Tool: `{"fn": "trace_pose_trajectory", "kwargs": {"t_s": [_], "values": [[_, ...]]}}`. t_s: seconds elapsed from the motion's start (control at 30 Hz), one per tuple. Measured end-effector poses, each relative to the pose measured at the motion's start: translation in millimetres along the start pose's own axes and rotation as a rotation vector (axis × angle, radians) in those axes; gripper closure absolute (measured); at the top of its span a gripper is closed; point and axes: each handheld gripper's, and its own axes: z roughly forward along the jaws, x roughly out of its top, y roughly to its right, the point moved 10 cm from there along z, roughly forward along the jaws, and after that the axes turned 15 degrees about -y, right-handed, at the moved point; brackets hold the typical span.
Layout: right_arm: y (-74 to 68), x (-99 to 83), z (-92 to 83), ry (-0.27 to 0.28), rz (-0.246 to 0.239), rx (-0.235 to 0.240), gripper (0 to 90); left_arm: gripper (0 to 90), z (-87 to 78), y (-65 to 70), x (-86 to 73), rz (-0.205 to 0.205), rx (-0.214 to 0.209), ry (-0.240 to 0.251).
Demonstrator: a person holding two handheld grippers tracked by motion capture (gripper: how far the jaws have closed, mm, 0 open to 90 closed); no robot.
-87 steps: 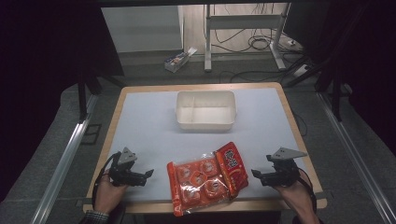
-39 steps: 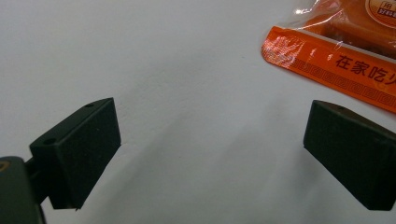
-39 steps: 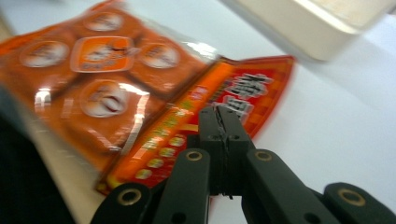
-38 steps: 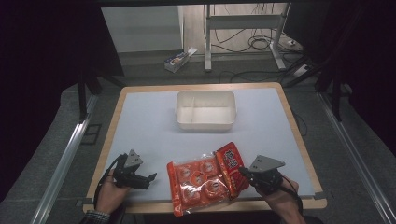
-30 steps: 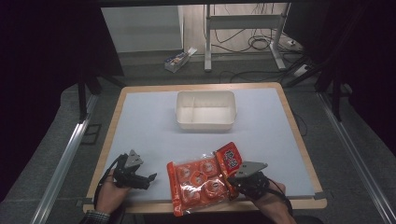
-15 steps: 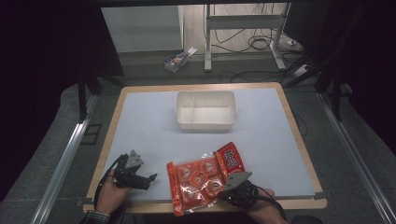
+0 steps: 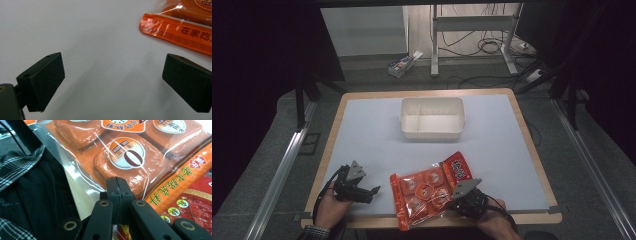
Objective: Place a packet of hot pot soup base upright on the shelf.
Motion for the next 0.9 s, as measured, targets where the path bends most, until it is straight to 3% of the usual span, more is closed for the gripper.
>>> {"fn": "trace_pose_trajectory", "kwargs": {"t_s": [0.07,0.17,0.33,0.6,0.8,0.9], "values": [[3.3,1.1,-0.3,0.003,0.006,-0.016,89.4,4.1,0.1,0.0,0.0,0.000,0.000,-0.001],[16.6,2.7,-1.0,0.002,0.027,-0.089,89.4,4.1,0.4,0.1,0.3,-0.001,0.000,0.001],[30.0,4.6,-0.9,0.016,0.062,-0.084,89.4,4.1,1.0,-0.5,0.0,-0.001,-0.001,-0.002],[51.1,11.7,0.7,0.038,0.092,-0.125,89.3,4.1,1.8,-0.4,1.0,-0.002,0.000,-0.004],[52.0,10.3,-1.0,0.044,0.120,-0.093,88.3,4.2,0.8,-0.4,1.1,-0.005,-0.004,0.002],[51.0,10.3,-4.1,0.053,0.126,-0.084,82.4,4.2,0.2,-0.1,1.0,-0.002,-0.004,0.003]]}}
